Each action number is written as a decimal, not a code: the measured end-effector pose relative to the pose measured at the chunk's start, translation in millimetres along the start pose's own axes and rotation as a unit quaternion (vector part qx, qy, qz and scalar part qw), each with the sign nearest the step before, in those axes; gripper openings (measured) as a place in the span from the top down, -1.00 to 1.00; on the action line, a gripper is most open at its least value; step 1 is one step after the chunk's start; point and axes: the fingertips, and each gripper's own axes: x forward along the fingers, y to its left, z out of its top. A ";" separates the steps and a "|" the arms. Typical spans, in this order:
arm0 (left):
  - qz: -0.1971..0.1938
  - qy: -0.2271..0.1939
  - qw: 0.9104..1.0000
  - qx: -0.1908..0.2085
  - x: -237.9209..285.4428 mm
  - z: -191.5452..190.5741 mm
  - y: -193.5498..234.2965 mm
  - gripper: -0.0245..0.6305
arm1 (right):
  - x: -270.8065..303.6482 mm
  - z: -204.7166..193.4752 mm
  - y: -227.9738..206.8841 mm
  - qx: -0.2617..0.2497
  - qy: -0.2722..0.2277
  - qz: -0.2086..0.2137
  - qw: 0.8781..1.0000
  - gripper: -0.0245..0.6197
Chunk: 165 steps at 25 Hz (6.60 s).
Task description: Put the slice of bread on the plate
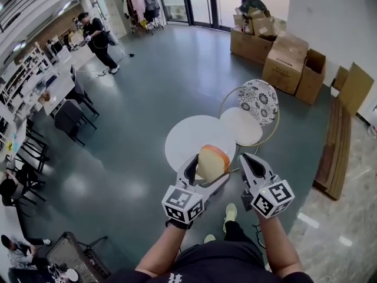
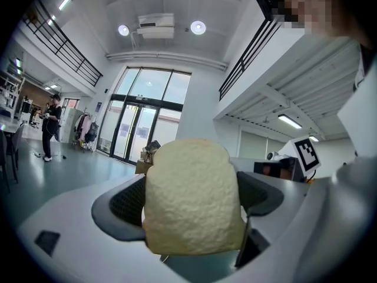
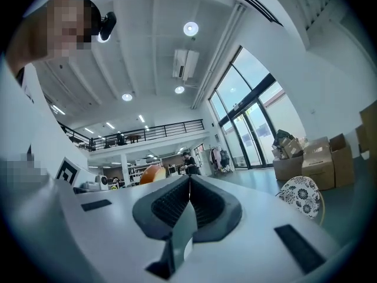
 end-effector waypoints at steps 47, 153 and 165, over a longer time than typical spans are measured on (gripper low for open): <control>0.065 0.169 0.983 0.006 221.2 -186.3 214.6 -0.58 | 196.7 -107.6 -213.4 0.061 0.069 -0.013 0.996 0.90; 0.099 -0.020 0.993 0.058 196.6 49.1 180.1 0.90 | 224.8 6.4 -149.7 -0.008 0.054 0.097 0.994 0.90; 0.103 -0.049 0.992 0.058 180.9 68.9 153.7 0.91 | 209.6 11.9 -131.8 -0.012 0.066 0.114 0.991 0.90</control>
